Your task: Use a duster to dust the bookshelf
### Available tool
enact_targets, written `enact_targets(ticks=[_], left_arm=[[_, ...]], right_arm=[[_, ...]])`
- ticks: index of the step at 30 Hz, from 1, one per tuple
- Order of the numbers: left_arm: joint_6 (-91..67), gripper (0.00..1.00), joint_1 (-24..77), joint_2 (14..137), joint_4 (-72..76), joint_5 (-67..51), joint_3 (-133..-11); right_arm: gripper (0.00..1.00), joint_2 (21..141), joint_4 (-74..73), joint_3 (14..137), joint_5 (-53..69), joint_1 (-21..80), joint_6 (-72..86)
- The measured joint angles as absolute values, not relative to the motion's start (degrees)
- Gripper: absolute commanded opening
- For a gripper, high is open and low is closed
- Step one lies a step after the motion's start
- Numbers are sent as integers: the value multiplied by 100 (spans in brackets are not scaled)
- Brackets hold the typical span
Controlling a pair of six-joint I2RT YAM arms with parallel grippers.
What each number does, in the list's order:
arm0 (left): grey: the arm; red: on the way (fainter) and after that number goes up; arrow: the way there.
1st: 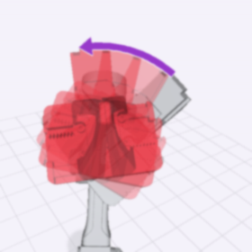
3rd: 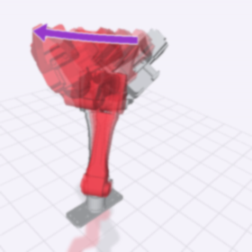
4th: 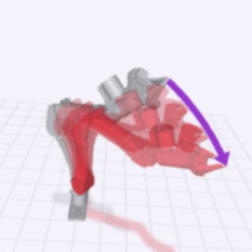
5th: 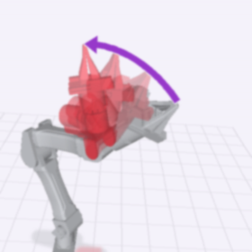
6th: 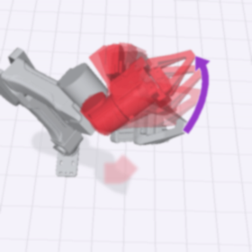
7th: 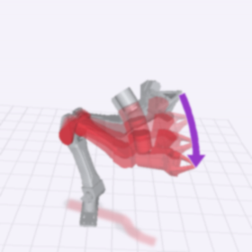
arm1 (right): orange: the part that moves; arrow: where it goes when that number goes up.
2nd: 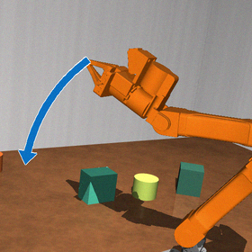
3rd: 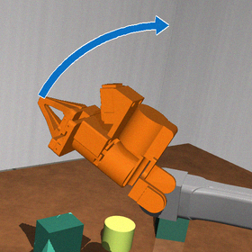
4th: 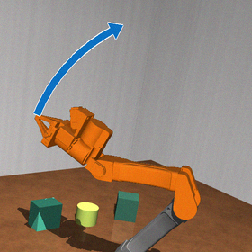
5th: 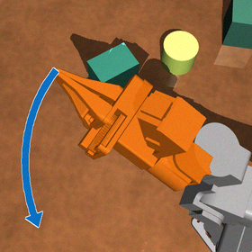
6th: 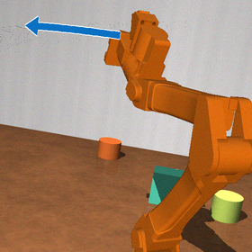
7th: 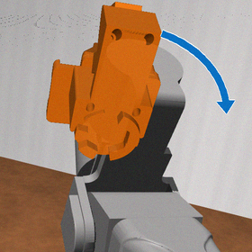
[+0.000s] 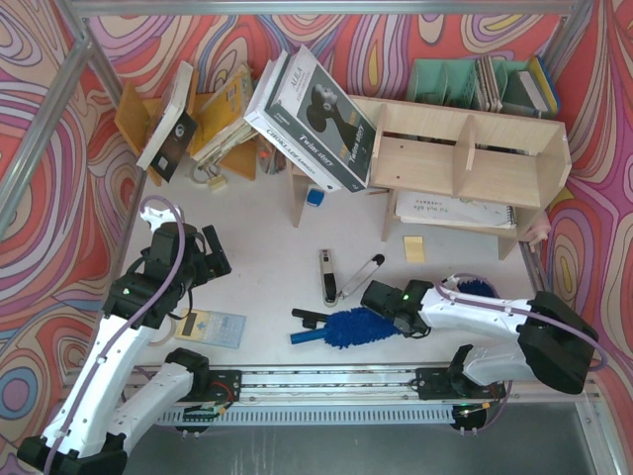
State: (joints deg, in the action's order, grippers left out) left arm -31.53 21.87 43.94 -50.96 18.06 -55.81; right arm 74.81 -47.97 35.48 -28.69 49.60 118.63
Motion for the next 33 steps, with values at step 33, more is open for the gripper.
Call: enact_targets(ticks=[33], left_arm=[[-2993, 98, 2838, 4952, -5249, 298, -6499]], right_arm=[[0, 4718, -4768, 2867, -3918, 4960, 11863]])
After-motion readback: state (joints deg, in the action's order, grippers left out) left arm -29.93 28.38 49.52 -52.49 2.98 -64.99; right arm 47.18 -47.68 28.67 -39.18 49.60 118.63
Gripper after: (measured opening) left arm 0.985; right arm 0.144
